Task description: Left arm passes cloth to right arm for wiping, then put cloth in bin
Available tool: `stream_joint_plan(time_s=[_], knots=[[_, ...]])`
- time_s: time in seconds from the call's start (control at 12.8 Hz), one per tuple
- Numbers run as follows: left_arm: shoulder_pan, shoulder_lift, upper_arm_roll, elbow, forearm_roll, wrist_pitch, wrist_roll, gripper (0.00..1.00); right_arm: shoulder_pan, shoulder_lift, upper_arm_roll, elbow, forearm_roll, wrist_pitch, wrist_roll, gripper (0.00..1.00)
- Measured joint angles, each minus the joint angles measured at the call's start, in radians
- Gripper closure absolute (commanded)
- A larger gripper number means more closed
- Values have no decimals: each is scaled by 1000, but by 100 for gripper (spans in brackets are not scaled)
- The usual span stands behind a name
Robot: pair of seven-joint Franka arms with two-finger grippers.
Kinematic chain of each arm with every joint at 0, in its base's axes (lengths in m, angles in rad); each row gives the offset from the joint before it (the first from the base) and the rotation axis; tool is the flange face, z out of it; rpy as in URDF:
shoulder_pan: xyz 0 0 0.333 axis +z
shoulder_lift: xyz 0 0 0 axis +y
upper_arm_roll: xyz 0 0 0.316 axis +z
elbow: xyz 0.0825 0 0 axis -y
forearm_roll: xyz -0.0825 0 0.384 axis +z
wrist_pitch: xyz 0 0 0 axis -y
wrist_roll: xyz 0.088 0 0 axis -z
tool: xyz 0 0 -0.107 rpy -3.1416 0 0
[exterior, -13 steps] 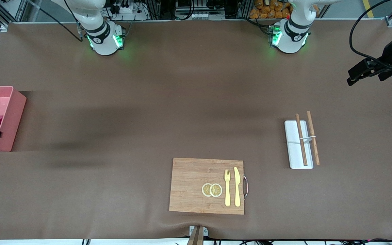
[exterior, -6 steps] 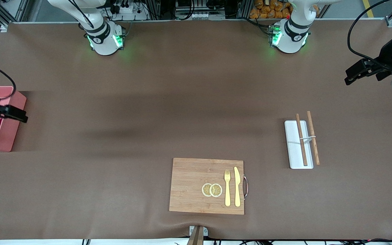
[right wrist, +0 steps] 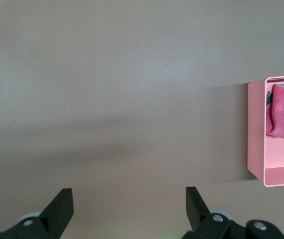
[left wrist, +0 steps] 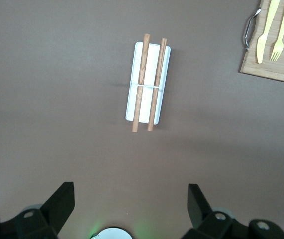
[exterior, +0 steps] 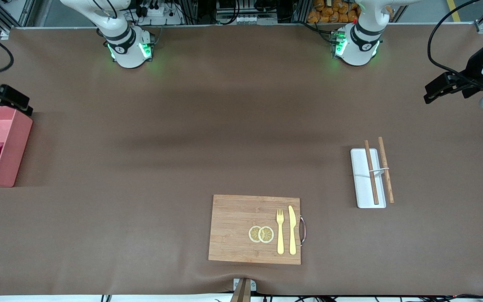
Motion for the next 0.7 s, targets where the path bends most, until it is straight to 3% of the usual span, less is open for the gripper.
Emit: stream_joint_plan(time_s=[0.7], knots=[[3, -4, 0, 0, 0, 0, 0, 0, -12, -10, -47, -8, 52, -64, -23, 0]])
